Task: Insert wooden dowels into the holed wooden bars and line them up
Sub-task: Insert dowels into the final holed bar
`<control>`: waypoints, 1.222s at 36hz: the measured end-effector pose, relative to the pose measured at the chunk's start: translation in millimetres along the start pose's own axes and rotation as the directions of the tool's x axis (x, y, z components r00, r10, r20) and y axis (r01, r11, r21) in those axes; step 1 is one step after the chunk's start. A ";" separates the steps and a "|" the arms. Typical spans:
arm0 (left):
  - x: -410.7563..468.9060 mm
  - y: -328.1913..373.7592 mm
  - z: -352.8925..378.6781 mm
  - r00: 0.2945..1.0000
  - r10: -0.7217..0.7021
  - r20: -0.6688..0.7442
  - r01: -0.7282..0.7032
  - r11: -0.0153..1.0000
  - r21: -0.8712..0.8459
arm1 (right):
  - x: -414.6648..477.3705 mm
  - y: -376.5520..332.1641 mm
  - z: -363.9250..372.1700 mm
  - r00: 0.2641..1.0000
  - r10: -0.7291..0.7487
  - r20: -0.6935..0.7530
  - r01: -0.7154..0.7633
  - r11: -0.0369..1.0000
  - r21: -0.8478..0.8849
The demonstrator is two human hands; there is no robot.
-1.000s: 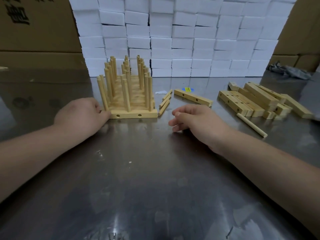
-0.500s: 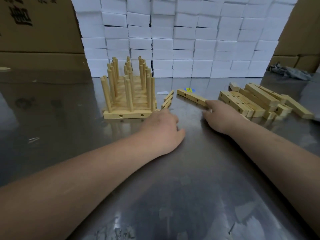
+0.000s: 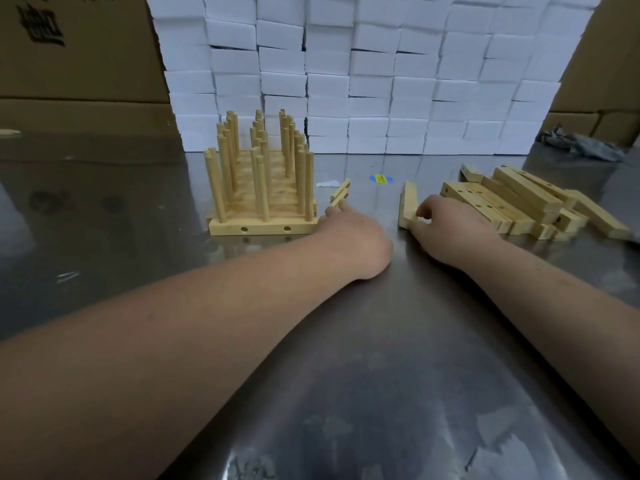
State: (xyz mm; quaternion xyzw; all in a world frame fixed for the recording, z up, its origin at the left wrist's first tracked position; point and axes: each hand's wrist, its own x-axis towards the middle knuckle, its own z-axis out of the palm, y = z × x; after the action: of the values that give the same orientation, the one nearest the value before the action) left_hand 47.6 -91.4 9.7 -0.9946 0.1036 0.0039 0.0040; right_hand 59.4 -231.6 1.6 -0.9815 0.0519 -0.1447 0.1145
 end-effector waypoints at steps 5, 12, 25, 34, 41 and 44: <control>7.4 10.1 -5.9 0.993 0.050 -0.109 -0.046 0.998 0.034 | -4.6 -3.3 -3.6 0.999 -0.039 0.014 0.037 0.993 0.113; 10.9 14.0 -4.6 0.990 0.060 -0.126 -0.044 0.991 0.130 | -4.0 -5.5 -3.4 0.994 -0.091 0.067 0.083 0.991 0.110; -13.0 3.0 -10.0 0.993 0.007 -0.117 -0.036 0.968 -0.247 | -6.2 -8.6 -12.2 0.990 0.118 0.080 -0.119 0.993 0.005; -73.8 -33.5 -7.9 0.965 0.005 -0.262 -0.121 0.895 -0.429 | -32.1 -32.1 -36.0 0.942 0.131 0.309 -0.292 0.772 0.564; -83.3 -54.6 -8.5 0.893 -0.113 -0.435 -0.215 0.742 -0.635 | -57.7 -48.5 -44.5 0.804 -0.183 0.565 -0.536 0.187 0.823; -81.4 -62.1 -6.6 0.858 -0.085 -0.507 -0.260 0.780 -0.570 | -59.7 -50.0 -42.1 0.758 -0.278 0.590 -0.576 0.140 0.806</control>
State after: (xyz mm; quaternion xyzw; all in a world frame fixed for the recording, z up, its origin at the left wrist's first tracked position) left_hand -19.2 -13.9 17.4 -0.8986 0.1417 -0.2230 -0.3504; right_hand -6.5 -183.9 36.5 -0.6344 0.0115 0.2047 0.7453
